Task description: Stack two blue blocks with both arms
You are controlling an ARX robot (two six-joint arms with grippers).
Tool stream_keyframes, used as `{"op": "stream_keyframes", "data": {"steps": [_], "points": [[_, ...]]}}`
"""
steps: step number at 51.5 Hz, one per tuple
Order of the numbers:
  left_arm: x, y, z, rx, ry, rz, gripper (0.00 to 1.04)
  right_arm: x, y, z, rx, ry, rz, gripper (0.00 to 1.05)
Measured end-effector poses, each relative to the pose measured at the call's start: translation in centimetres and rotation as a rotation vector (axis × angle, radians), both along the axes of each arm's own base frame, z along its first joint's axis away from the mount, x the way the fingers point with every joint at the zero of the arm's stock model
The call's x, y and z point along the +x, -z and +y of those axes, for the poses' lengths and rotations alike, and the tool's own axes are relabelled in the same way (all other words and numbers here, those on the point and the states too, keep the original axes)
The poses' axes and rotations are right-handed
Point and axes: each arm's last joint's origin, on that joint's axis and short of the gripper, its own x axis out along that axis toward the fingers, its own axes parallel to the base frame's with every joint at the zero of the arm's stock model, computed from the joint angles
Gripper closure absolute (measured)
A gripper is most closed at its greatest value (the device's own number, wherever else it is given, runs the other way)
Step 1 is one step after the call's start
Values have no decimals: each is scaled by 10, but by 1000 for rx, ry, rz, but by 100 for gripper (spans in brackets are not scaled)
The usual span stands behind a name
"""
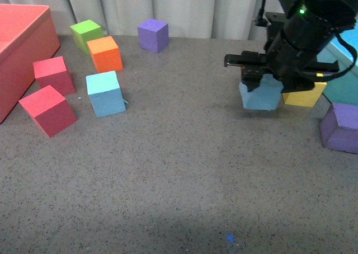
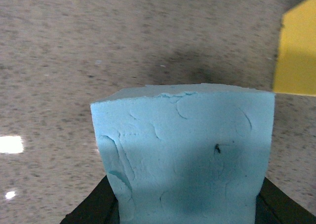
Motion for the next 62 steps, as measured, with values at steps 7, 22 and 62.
{"op": "stream_keyframes", "data": {"steps": [7, 22, 62], "points": [[0, 0, 0, 0, 0, 0, 7, 8, -3, 35, 10, -51, -7, 61], [0, 0, 0, 0, 0, 0, 7, 20, 25, 73, 13, -74, 66, 61], [0, 0, 0, 0, 0, 0, 7, 1, 4, 98, 144, -88, -22, 9]]}}
